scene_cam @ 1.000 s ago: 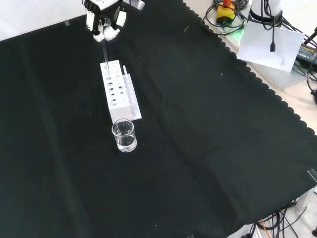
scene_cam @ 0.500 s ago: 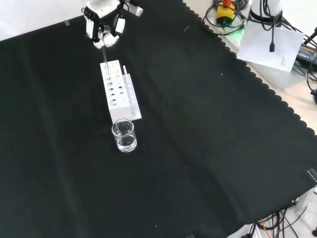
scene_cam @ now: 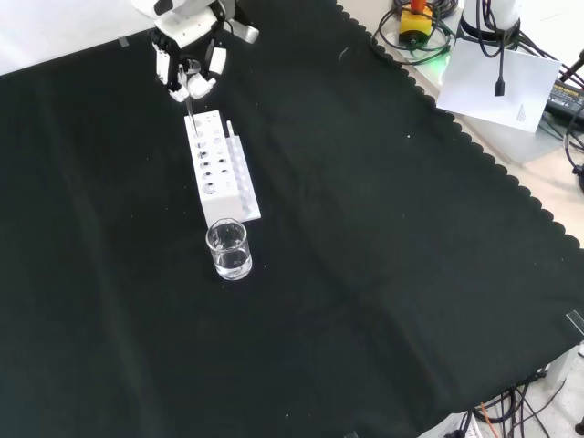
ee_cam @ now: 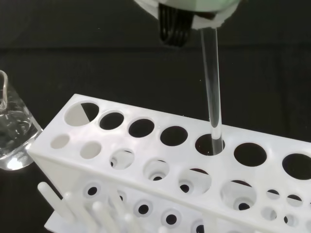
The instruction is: Put the glass rod back on the white test tube rack.
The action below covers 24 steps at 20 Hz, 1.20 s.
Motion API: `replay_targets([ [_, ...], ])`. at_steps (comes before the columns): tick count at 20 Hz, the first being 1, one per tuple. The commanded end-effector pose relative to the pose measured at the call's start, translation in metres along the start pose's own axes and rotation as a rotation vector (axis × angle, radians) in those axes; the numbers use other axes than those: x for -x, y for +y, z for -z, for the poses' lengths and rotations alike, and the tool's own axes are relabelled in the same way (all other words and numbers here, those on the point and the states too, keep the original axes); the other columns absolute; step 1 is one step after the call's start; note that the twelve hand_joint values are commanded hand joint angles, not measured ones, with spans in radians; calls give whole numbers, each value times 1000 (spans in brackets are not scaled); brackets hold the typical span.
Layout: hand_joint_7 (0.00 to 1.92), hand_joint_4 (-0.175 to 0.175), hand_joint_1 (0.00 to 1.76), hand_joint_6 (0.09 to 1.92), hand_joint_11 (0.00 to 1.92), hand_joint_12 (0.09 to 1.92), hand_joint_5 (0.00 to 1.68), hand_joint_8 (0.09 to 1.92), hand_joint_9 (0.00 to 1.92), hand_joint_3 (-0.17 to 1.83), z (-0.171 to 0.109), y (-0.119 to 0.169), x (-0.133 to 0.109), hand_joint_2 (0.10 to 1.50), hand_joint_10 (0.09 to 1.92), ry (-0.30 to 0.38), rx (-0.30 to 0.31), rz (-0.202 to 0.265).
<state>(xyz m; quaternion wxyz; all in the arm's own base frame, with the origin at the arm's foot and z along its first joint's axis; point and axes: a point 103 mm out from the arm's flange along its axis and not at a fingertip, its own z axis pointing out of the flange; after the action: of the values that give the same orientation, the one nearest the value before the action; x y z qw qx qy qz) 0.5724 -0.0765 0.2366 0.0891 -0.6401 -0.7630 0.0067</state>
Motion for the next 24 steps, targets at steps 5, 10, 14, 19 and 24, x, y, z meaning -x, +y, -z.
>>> replay_targets([
  [5,1093,-175,1295,715,1675,1007,1076,1278,1679,639,-11,0,13,768,945,14,-5,-10],
  [10,1093,-175,1295,715,1676,1006,1076,1278,1679,640,-15,2,13,768,944,14,-9,-4],
  [14,1093,-175,1295,714,1677,1006,1076,1278,1679,640,-20,1,15,767,944,20,-19,-4],
  [19,1115,-175,1294,760,1700,994,1051,1233,1688,637,-21,2,16,768,937,19,-38,11],
  [24,1149,-175,1332,960,1818,947,952,960,1744,654,-18,2,17,717,920,34,-71,15],
])
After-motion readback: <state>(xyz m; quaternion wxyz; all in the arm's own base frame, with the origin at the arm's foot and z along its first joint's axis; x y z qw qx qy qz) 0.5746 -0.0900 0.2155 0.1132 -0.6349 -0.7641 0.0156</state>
